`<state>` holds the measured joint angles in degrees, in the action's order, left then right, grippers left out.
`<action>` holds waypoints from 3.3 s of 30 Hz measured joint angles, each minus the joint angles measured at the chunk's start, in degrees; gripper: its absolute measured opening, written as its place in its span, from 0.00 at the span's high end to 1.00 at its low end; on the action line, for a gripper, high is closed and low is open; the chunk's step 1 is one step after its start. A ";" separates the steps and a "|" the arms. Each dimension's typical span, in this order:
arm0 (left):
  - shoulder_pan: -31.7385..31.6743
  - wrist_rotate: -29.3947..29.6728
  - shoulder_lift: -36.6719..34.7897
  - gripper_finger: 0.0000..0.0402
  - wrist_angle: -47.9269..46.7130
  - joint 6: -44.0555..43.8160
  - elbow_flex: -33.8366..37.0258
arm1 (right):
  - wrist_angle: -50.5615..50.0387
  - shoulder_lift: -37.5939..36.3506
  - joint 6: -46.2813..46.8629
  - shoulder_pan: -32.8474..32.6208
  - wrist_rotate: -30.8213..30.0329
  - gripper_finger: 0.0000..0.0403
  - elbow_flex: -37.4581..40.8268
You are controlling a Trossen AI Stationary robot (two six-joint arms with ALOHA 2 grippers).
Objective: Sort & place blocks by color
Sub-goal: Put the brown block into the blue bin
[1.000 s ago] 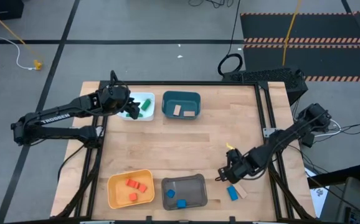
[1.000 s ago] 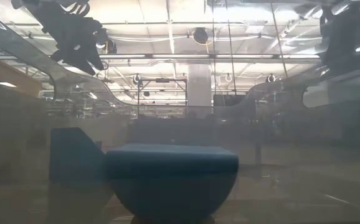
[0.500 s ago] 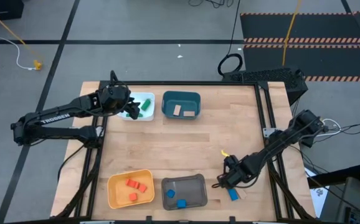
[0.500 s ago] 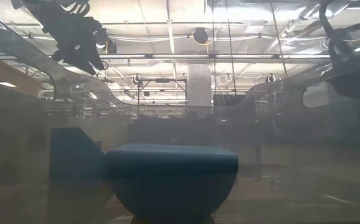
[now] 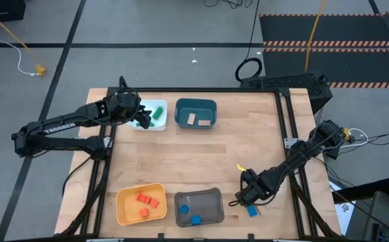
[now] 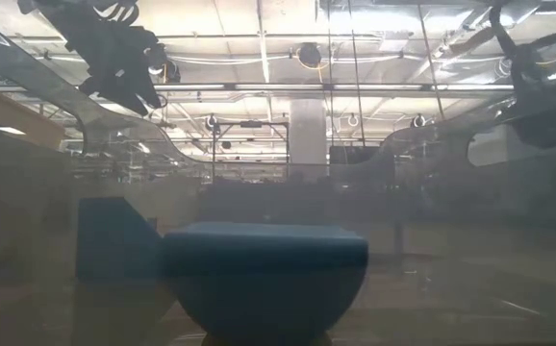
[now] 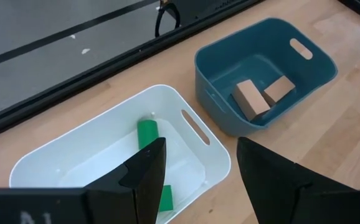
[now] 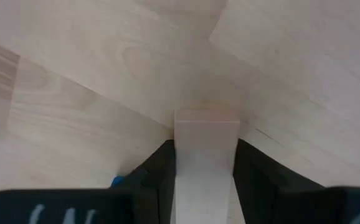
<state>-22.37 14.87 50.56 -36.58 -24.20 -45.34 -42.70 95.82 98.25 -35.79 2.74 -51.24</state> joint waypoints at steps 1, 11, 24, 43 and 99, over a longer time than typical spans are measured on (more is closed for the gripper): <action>0.02 0.00 -0.01 0.51 0.00 -0.12 0.00 | -0.39 -0.28 -0.03 0.02 -0.19 0.72 0.02; 0.00 -0.03 0.01 0.51 0.72 -0.09 0.00 | -5.97 -10.21 -4.14 2.99 -20.79 0.72 0.11; 3.34 -21.68 2.16 0.51 16.20 1.89 0.00 | 21.65 -20.67 -47.79 12.48 -71.99 0.72 0.27; 19.03 -35.22 13.89 0.51 48.74 5.32 -0.02 | 89.44 -19.16 -127.81 17.17 -11.82 0.72 0.20; 24.88 -43.66 26.96 0.51 72.71 16.77 0.00 | 91.34 -7.79 -99.90 30.45 28.86 0.72 -7.41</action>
<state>2.51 -28.78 77.52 36.13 -7.44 -45.34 48.64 88.03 -1.65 -5.34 31.60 -58.65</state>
